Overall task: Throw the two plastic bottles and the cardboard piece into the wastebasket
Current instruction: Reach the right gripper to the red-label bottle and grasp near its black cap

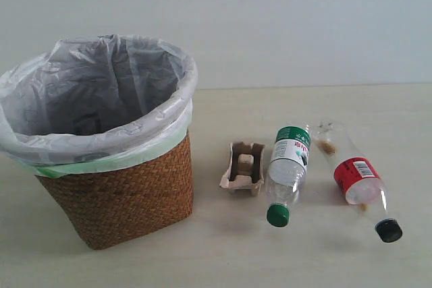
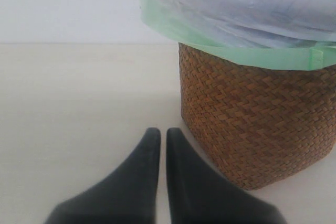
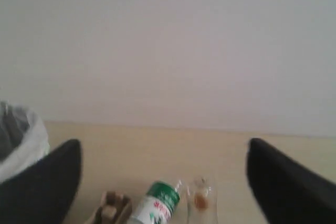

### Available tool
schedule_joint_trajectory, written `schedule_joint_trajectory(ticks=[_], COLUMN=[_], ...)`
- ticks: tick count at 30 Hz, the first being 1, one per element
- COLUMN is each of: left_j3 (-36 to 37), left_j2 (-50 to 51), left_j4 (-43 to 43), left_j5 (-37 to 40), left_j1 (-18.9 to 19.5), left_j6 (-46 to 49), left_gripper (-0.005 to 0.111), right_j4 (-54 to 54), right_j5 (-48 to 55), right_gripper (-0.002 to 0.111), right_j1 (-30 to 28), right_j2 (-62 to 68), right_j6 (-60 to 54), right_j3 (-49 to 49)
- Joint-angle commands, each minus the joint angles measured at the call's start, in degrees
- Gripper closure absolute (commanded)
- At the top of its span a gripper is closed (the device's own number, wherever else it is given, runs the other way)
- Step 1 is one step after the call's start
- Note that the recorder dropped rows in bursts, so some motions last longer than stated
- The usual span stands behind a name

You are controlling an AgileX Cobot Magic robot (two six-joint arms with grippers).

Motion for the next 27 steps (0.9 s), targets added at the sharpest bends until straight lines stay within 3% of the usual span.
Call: schedule_joint_trajectory(ticks=[1,6,13,27], left_j3=[0.2,0.2,0.2,0.2], left_j2=[-0.2,-0.2,-0.2,-0.2], left_j4=[-0.1,-0.1,-0.1,-0.1], left_j5=[-0.3,-0.3,-0.3,-0.3], left_j1=[-0.5,-0.5,-0.5,-0.5], left_j6=[0.1,0.1,0.1,0.1], left_gripper=[0.103,0.103,0.103,0.103], right_j4=[-1.0,-1.0,-7.0,-8.1], right_j5=[7.3,15.8,20.2,11.8], right_gripper=[0.004,0.005,0.005,0.005], right_j1=[-0.1,-0.1,-0.1,0.5], right_j2=[8.3,19.4,33.8,54.0], right_j6=[-3.0,0.2,0.0,-1.4], right_j3=[-1.1,-1.1,-1.1,-1.1])
